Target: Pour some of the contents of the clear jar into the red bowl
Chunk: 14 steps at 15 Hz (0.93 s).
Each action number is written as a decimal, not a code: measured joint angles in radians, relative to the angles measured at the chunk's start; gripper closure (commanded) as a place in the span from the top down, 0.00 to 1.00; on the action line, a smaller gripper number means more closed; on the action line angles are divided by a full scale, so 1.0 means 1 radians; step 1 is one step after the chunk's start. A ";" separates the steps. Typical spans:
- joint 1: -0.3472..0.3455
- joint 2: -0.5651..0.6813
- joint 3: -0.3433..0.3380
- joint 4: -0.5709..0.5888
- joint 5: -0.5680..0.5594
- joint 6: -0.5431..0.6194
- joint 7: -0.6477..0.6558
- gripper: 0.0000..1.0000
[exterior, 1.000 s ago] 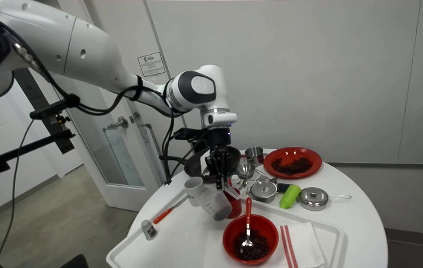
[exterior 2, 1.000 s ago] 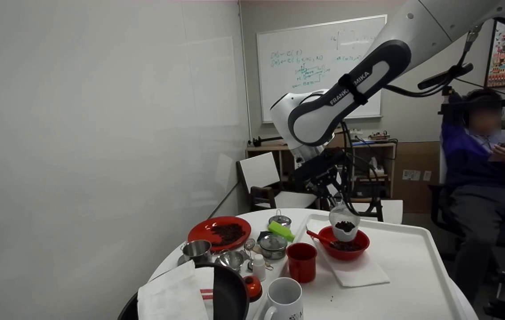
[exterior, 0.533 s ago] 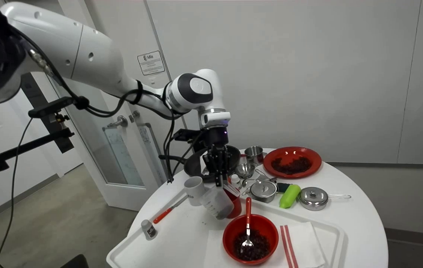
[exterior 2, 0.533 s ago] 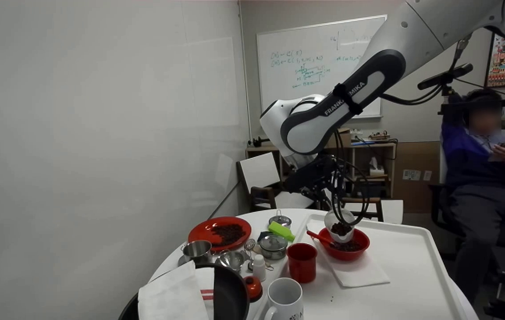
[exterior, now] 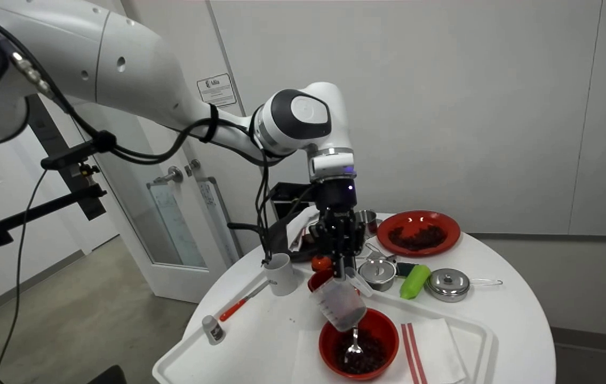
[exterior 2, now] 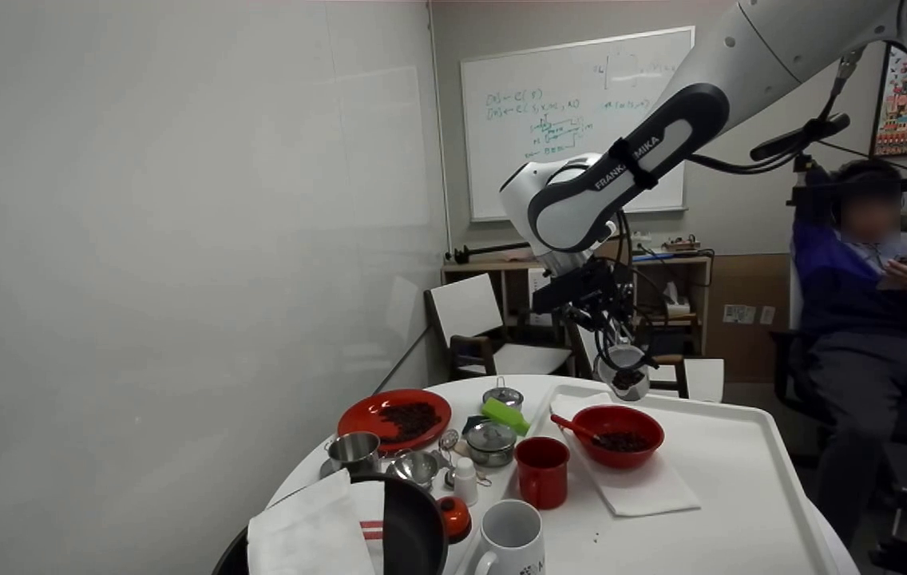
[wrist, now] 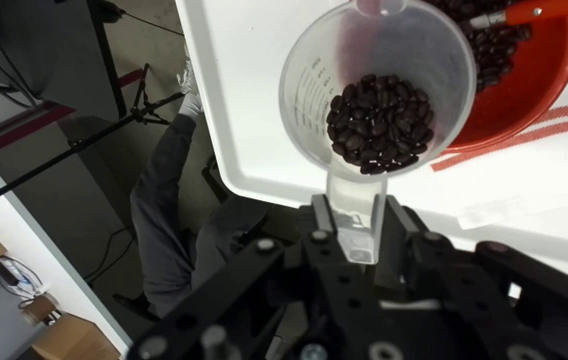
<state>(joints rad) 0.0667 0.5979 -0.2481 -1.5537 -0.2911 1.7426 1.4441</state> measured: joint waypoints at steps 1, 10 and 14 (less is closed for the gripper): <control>-0.001 0.000 -0.004 0.000 -0.011 -0.006 0.030 0.12; 0.066 0.006 0.001 0.000 -0.173 -0.138 0.352 0.12; 0.087 0.018 0.009 0.001 -0.228 -0.212 0.472 0.12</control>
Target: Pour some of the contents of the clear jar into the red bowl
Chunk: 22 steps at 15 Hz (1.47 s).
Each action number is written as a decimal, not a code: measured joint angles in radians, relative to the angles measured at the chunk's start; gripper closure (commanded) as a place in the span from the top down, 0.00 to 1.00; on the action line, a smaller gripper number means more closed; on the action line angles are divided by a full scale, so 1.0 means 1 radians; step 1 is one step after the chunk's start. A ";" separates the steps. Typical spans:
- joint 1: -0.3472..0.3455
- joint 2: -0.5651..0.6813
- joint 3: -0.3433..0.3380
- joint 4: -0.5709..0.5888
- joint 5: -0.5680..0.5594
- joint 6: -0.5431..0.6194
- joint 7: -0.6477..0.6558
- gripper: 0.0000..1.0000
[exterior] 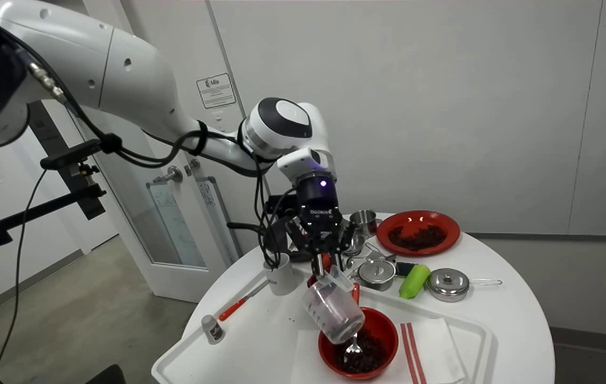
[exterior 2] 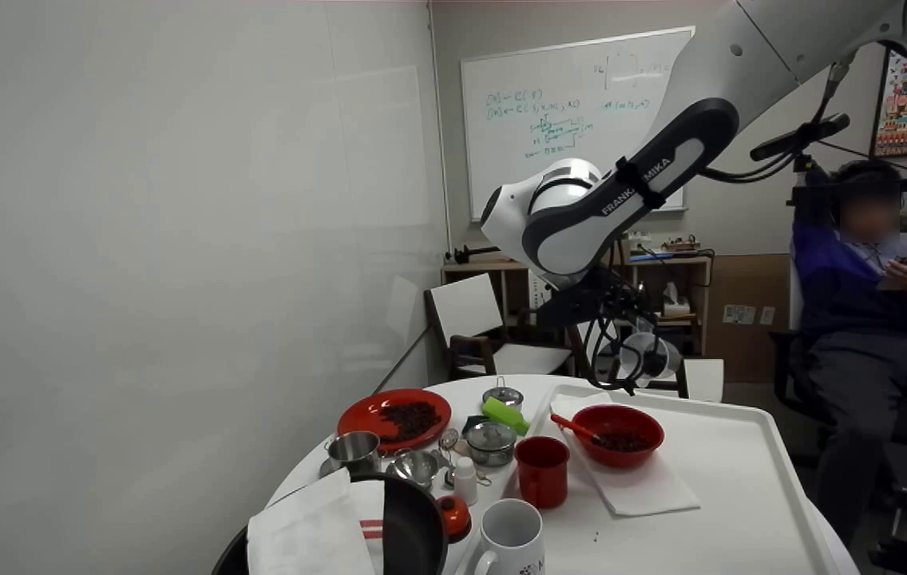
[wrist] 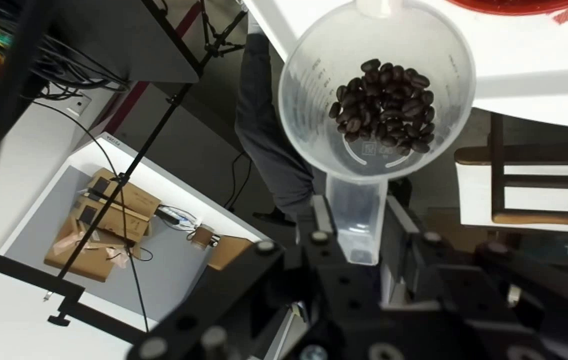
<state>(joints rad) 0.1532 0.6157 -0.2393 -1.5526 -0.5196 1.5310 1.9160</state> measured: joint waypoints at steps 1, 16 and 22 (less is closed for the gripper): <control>0.000 0.004 0.003 0.001 -0.011 -0.016 0.024 0.12; 0.011 0.165 0.042 0.189 -0.150 -0.110 0.113 0.12; 0.049 0.230 0.043 0.274 -0.220 -0.171 0.138 0.12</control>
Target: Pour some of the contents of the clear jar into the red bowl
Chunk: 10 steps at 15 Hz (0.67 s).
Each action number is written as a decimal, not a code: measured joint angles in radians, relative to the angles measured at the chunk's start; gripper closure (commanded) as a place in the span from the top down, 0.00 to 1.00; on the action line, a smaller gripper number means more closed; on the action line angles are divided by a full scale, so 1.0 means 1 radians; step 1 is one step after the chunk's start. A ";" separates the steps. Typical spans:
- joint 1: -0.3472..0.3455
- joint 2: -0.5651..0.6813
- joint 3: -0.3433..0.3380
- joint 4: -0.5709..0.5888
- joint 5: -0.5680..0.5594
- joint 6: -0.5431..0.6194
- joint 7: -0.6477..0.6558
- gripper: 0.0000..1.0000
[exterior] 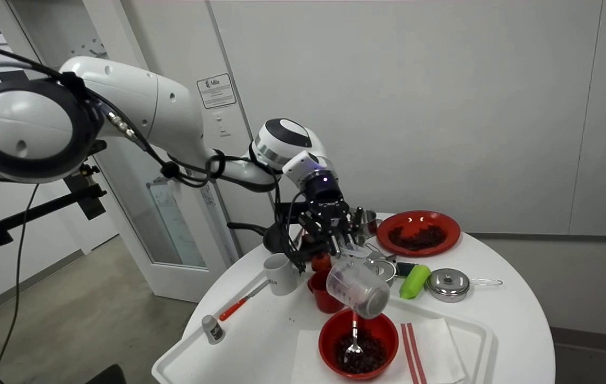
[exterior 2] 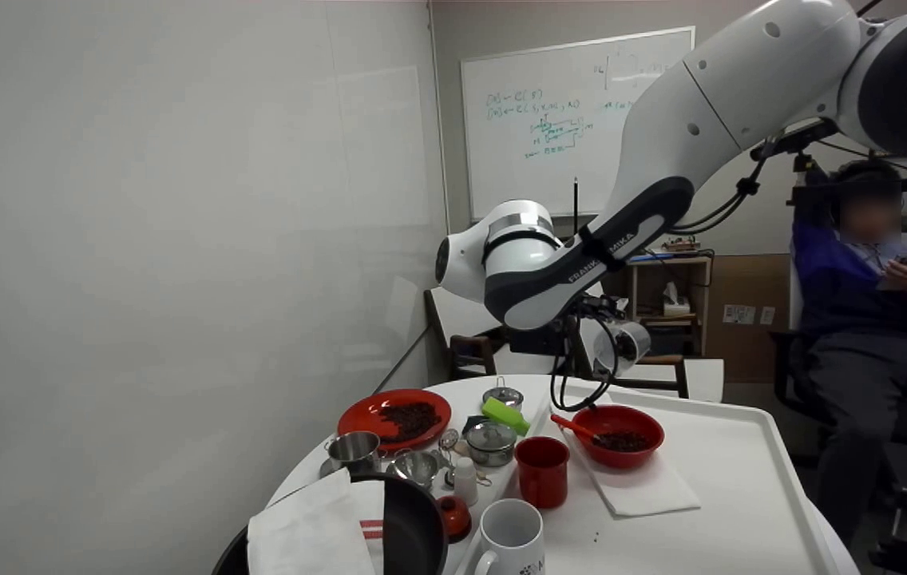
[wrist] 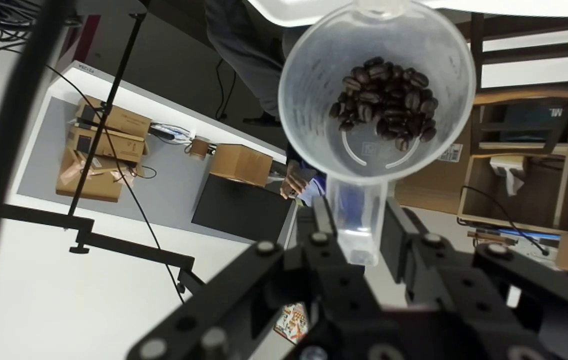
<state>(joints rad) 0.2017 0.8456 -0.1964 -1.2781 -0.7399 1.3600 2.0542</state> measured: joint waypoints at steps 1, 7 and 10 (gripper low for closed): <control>0.005 0.006 0.000 0.008 -0.009 -0.011 0.007 0.12; 0.016 0.034 0.004 0.036 -0.049 -0.074 0.028 0.12; 0.017 0.053 0.007 0.049 -0.065 -0.104 0.031 0.12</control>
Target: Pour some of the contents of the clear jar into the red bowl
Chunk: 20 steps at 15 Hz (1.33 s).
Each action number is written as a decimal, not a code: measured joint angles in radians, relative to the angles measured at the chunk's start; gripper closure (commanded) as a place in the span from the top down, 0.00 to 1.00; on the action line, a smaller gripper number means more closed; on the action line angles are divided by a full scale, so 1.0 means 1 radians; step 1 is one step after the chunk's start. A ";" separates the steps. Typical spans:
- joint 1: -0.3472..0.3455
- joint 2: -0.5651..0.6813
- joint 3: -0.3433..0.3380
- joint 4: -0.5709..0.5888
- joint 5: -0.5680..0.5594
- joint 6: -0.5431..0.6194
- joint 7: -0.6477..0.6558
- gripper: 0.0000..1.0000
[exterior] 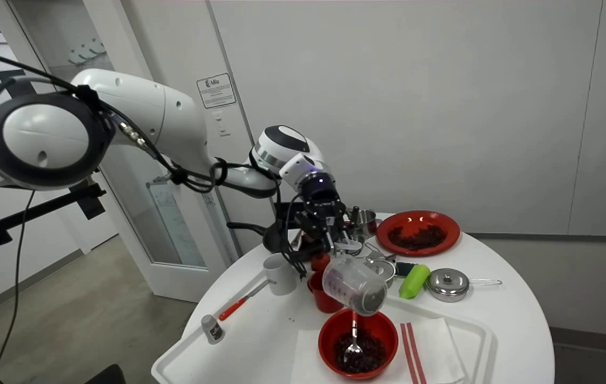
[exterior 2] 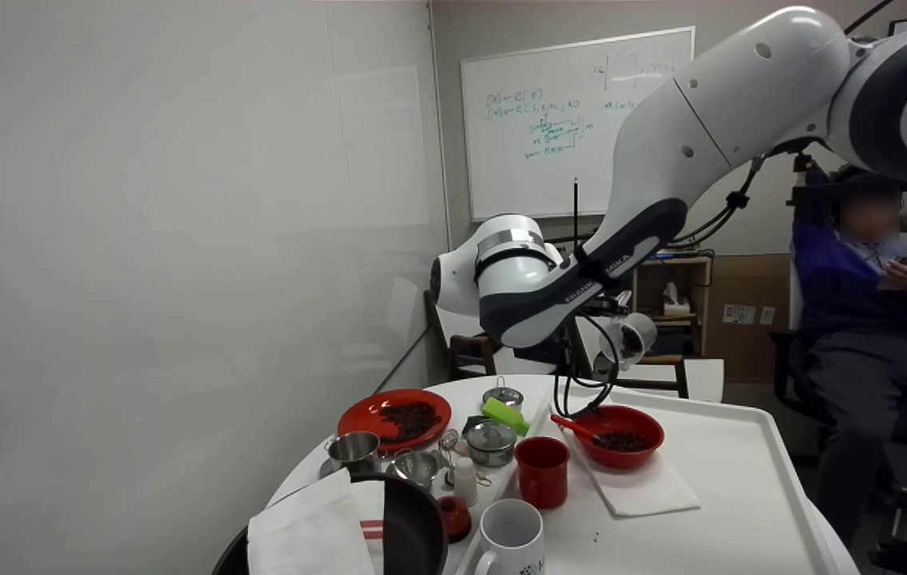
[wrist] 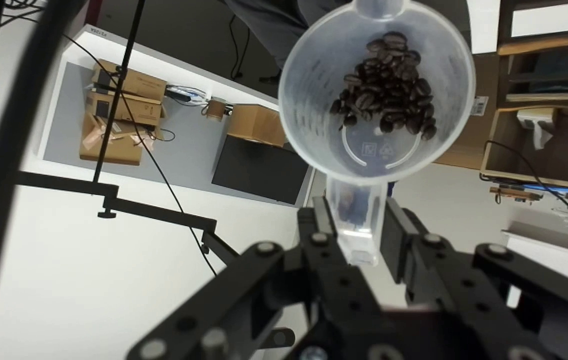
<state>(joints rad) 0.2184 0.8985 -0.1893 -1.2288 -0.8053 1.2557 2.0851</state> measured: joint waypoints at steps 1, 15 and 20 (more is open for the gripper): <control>0.000 0.008 0.001 0.007 -0.007 -0.014 0.000 0.12; 0.019 0.111 0.015 0.110 -0.131 -0.139 0.000 0.12; 0.010 0.121 0.036 0.121 -0.130 -0.134 -0.041 0.12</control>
<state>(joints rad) 0.2284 1.0199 -0.1529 -1.1078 -0.9349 1.1221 2.0446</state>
